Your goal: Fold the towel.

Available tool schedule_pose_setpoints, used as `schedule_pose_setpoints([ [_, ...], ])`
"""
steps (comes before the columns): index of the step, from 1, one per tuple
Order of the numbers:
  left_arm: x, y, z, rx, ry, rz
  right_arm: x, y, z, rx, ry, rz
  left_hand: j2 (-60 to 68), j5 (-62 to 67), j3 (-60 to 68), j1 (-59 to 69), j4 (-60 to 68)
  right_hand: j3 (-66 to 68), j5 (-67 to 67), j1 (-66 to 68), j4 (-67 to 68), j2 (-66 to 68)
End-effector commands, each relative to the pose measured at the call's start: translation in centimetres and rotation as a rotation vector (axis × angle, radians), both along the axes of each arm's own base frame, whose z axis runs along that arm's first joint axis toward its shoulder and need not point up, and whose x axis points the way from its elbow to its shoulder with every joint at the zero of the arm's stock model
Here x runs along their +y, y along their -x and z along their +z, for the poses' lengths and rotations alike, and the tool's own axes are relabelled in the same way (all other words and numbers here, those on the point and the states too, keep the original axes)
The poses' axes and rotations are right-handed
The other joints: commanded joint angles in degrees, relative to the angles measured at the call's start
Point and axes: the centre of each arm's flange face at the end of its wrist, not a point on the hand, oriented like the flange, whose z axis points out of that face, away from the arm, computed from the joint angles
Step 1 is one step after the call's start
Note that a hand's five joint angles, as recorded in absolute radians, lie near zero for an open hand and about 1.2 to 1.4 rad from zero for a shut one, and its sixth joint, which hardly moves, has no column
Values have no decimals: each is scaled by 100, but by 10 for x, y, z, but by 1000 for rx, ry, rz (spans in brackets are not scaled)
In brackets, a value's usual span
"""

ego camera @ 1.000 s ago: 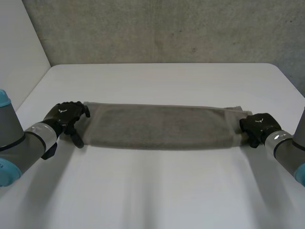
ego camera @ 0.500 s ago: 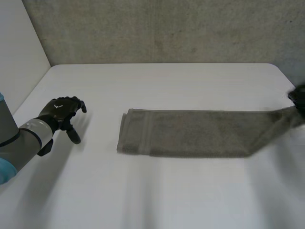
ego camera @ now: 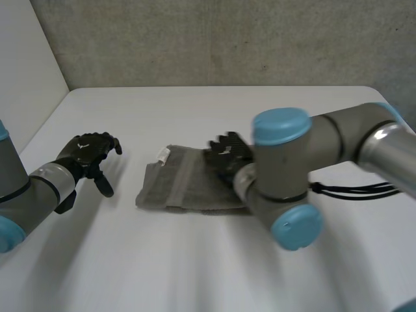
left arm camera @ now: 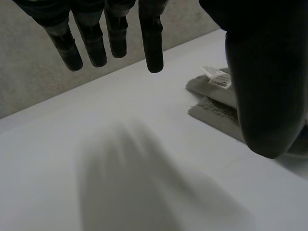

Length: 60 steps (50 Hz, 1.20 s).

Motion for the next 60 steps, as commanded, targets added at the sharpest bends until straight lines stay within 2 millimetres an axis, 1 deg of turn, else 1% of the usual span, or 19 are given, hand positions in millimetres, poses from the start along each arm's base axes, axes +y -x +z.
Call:
schedule_pose_setpoints([
  [1, 5, 14, 2, 4, 12, -48, -21, 62, -1, -73, -116, -165, -380, -279, -408, -370, -418, -409, -341, -330, -492, -395],
  [4, 9, 25, 4, 5, 28, -86, -22, 83, -9, -115, -144, -195, -364, -262, -391, -353, -402, -409, -341, -330, -492, -395],
  [9, 18, 48, 3, 6, 58, -156, -17, 98, -15, -170, -145, -192, -229, -128, -257, -219, -267, -409, -341, -330, -492, -395],
  [15, 26, 67, -5, 6, 65, -208, -17, 111, -29, -194, -153, -208, -229, -128, -256, -218, -267, 1042, 1110, 1120, 959, 1056],
  [17, 28, 69, -6, 5, 62, -213, -16, 112, -32, -202, -160, -215, -229, -128, -256, -218, -267, 1462, 1530, 1541, 1379, 1476],
  [19, 29, 70, -8, 6, 56, -216, -17, 114, -34, -231, -179, -232, -229, -128, -256, -218, -267, 2921, 2989, 3000, 2839, 2936],
  [27, 31, 70, -13, 6, 37, -214, -17, 117, -35, -331, -234, -230, -263, -161, -290, -252, -301, 5033, 5101, 5111, 4950, 5047],
  [29, 32, 69, -13, 7, 35, -213, -14, 117, -30, -349, -239, -228, -279, -178, -307, -269, -317, 6582, 6650, 6660, 6499, 6596],
  [35, 34, 68, -7, 7, 44, -207, -8, 121, -35, -319, -256, -238, -380, -279, -408, -370, -418, 6591, 6659, 6670, 6508, 6605],
  [38, 34, 67, 1, 11, 59, -204, -11, 138, -38, -295, -262, -276, -380, -279, -408, -370, -418, 6591, 6659, 6670, 6508, 6605],
  [40, 34, 66, 5, 15, 68, -202, -22, 167, -34, -241, -218, -334, -380, -279, -408, -370, -418, 6591, 6659, 6670, 6508, 6605],
  [41, 33, 65, 9, 17, 80, -199, -22, 168, -34, -241, -217, -334, -380, -279, -408, -370, -418, 6591, 6659, 6670, 6508, 6605],
  [43, 33, 65, 13, 20, 92, -199, -29, 190, -30, -158, -171, -362, -380, -279, -408, -370, -418, 6591, 6659, 6670, 6508, 6605],
  [46, 29, 65, 22, 29, 119, -193, -30, 198, -28, -98, -166, -353, -397, -296, -425, -387, -435, 6591, 6659, 6670, 6508, 6605],
  [50, 25, 67, 41, 91, 147, -181, -29, 197, -19, -71, -169, -338, -397, -296, -425, -387, -435, 6591, 6659, 6670, 6508, 6605],
  [55, 22, 69, 61, 184, 165, -165, -35, 186, 9, -101, -109, -307, -397, -296, -425, -387, -435, 6591, 6659, 6670, 6508, 6605],
  [57, 22, 70, 67, 210, 169, -162, -16, 138, 30, -159, -62, -171, -397, -296, -425, -387, -435, 6591, 6659, 6670, 6508, 6605],
  [58, 22, 71, 73, 236, 173, -160, -16, 137, 30, -159, -62, -170, -397, -296, -425, -387, -435, 6591, 6659, 6670, 6508, 6605],
  [60, 23, 71, 76, 259, 168, -157, 16, 86, 46, -229, -57, -15, -397, -296, -425, -387, -435, 6591, 6659, 6670, 6508, 6605],
])
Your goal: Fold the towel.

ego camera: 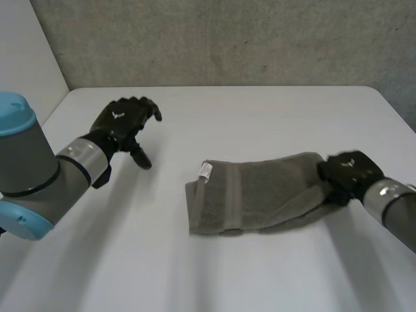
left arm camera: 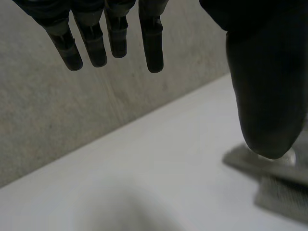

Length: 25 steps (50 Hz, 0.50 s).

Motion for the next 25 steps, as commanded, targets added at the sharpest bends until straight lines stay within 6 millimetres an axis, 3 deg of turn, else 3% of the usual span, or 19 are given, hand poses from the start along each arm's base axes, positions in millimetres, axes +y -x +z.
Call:
schedule_pose_setpoints([
  [1, 1, 3, 22, 124, -10, 2, 47, -95, 40, -137, 88, 265, -380, -295, -425, -387, -411, 290, 451, 625, 308, 589],
  [3, 1, 3, 23, 138, -20, 5, 81, -137, 33, -166, 58, 399, -380, -295, -425, -387, -411, 290, 451, 625, 308, 589],
  [6, 2, 2, 21, 155, -36, 20, 96, -152, 26, -161, 45, 451, -380, -295, -425, -387, -411, 290, 451, 625, 308, 589],
  [8, 2, 1, 20, 155, -42, 26, 122, -173, 5, -134, 2, 521, -380, -295, -425, -387, -411, 290, 451, 625, 308, 589],
  [9, 3, 2, 19, 155, -45, 28, 123, -173, 5, -134, 2, 521, -380, -295, -425, -387, -411, 290, 451, 625, 308, 589],
  [11, 4, 3, 18, 155, -50, 27, 133, -182, -19, -93, -38, 524, -380, -295, -425, -387, -411, -403, -242, -69, -385, -105],
  [12, 4, 3, 16, 154, -57, 28, 133, -182, -19, -93, -38, 524, -380, -295, -425, -387, -411, -410, -249, -76, -392, -112],
  [14, 4, 3, 14, 153, -61, 28, 130, -178, -24, -79, -40, 477, -380, -295, -425, -387, -411, -5967, -5806, -5633, -5949, -5669],
  [17, 4, 3, 11, 149, -70, 29, 128, -177, -20, -82, -26, 451, -380, -295, -425, -387, -411, -6651, -6490, -6316, -6633, -6353],
  [23, 7, 11, -3, 137, -103, 9, 124, -168, 15, -204, -12, 377, -380, -295, -425, -387, -411, -6710, -6549, -6375, -6692, -6411],
  [25, 11, 15, -7, 132, -114, -4, 104, -150, 28, -258, -13, 294, -380, -295, -425, -387, -411, -6710, -6549, -6375, -6692, -6411],
])
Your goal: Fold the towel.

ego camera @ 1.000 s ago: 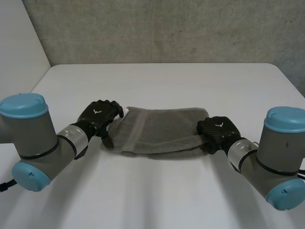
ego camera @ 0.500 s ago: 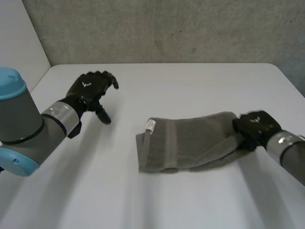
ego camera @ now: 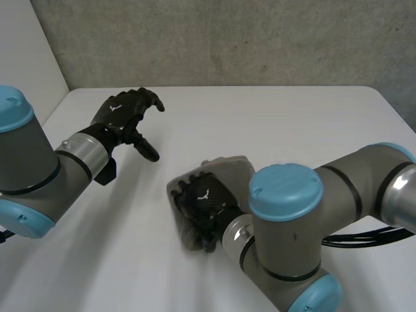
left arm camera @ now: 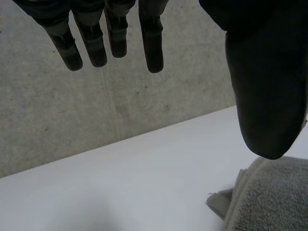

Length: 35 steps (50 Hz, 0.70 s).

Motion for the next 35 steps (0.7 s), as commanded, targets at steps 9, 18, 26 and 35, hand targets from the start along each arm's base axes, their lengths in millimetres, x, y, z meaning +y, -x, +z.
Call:
schedule_pose_setpoints([
  [9, 44, 40, -44, -56, -129, -144, -67, 69, 29, -142, -90, -273, -371, -295, -424, -386, -411, -426, -343, -376, -502, -421],
  [18, 73, 44, -75, -130, -223, -148, -93, 79, -6, -191, -252, -315, -371, -295, -424, -386, -411, -426, -343, -376, -502, -421],
  [26, 72, 42, -100, -183, -272, -95, -97, 78, -33, -146, -309, -328, -371, -295, -424, -386, -411, -426, -343, -376, -502, -421],
  [35, 63, 44, -62, -126, -183, -84, -94, 80, 8, -203, -251, -323, -371, -295, -424, -386, -411, -426, -343, -376, -502, -421],
])
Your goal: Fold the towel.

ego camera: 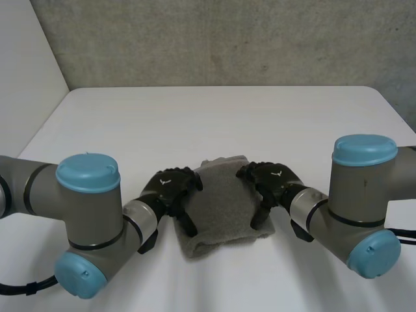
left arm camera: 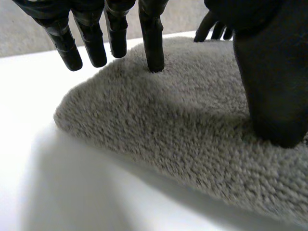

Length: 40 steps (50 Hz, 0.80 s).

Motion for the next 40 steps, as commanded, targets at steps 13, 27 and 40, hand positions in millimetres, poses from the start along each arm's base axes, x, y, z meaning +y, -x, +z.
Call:
schedule_pose_setpoints([
  [13, -4, -15, 165, 179, 290, 50, 17, 28, 164, -158, 404, -194, -363, -277, -424, -386, -411, -405, -343, -307, -499, -420],
  [27, -24, -75, 198, 117, 291, 318, 33, 49, 203, -164, 485, -321, -363, -277, -424, -386, -411, -405, -343, -307, -499, -420],
  [40, -19, -77, 204, 122, 296, 322, 27, 55, 201, -153, 479, -350, -363, -277, -424, -386, -411, -405, -343, -307, -499, -420],
])
